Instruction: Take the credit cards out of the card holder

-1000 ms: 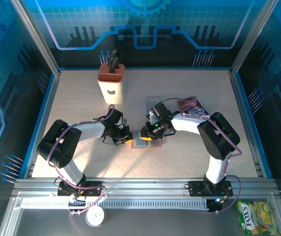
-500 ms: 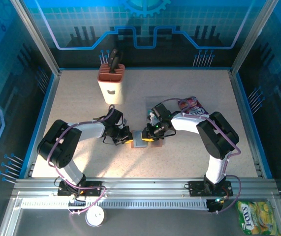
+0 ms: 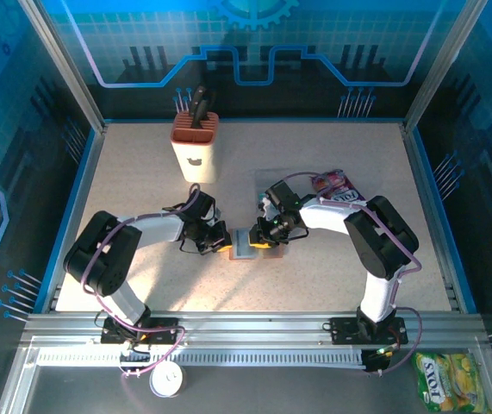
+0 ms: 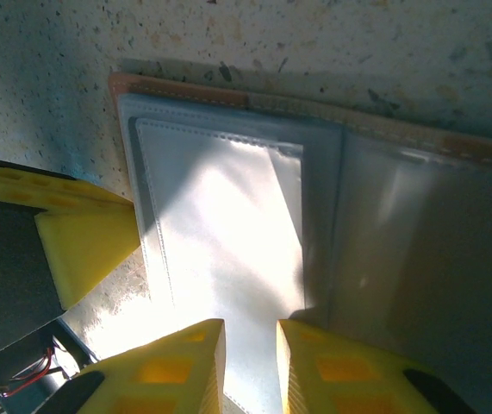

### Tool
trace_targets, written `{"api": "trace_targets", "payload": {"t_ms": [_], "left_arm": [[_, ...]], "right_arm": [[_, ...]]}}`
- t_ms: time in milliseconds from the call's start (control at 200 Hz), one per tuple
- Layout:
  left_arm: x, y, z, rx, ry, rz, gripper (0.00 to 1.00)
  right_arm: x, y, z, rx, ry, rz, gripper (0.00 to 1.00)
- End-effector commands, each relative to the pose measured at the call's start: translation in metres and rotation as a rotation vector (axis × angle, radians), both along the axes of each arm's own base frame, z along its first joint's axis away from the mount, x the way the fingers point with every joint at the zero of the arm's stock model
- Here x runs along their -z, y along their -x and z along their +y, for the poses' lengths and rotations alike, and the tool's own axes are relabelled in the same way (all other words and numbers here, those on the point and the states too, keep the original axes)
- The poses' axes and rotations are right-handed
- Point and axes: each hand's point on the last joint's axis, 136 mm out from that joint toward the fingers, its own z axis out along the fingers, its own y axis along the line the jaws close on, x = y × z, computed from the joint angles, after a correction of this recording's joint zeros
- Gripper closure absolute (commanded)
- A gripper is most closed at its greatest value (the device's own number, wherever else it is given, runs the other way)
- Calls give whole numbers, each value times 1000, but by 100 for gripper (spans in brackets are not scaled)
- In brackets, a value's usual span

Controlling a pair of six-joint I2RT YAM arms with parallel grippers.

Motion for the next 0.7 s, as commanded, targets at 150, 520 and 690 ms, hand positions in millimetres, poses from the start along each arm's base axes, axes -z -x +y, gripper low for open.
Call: {"api": "trace_targets", "payload": {"t_ms": [150,520,690], "left_arm": [[-20,-4,4,2,-25,-36,93],[-53,-15,-16,-8,85,-80,88],[-51,-14,-30,-7,158,-39,83]], "right_arm": [[8,2,-10,16,23,16,75],[11,2,-11,31,1,19,76],[13,1,-11,45,-19,27,76]]}}
